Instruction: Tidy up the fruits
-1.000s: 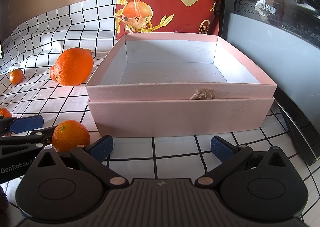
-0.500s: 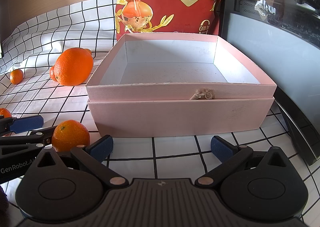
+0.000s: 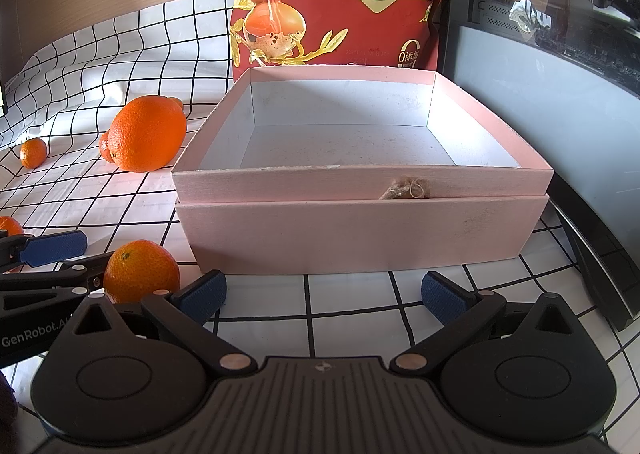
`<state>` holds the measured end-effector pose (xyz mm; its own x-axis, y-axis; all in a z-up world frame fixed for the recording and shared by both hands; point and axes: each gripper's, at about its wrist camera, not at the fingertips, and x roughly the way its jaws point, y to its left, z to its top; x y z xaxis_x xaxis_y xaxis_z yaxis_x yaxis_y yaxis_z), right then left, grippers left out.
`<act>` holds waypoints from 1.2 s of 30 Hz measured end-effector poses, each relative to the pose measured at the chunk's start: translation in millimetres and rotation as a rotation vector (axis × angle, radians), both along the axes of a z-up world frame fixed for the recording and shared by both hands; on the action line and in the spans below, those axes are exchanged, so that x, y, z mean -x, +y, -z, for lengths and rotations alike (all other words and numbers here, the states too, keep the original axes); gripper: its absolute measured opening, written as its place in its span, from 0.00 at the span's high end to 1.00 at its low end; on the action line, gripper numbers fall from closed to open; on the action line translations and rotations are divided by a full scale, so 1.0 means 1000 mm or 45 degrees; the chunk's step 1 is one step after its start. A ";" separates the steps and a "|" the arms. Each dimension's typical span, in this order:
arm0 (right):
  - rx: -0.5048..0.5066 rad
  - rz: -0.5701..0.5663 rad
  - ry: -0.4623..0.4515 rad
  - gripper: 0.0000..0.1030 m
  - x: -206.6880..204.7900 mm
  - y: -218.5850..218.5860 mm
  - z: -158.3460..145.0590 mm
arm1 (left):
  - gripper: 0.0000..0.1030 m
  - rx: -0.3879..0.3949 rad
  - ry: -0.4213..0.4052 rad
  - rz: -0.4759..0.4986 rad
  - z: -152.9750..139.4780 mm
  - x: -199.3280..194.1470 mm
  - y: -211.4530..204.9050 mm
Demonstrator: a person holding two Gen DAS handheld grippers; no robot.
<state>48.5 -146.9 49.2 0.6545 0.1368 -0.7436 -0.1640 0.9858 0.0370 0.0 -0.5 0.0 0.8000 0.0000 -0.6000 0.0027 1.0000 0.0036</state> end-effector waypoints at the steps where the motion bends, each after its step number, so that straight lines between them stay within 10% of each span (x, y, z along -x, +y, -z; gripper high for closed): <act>1: 0.000 0.000 0.000 0.00 0.000 0.000 0.000 | 0.47 0.000 0.000 0.000 0.000 0.000 0.000; 27: -0.002 -0.009 0.008 0.00 0.002 -0.002 0.000 | 0.48 0.009 -0.002 0.000 0.000 0.001 0.001; 36: 0.035 -0.021 0.207 0.00 0.001 -0.001 -0.010 | 0.52 0.222 0.044 0.062 -0.054 0.049 0.048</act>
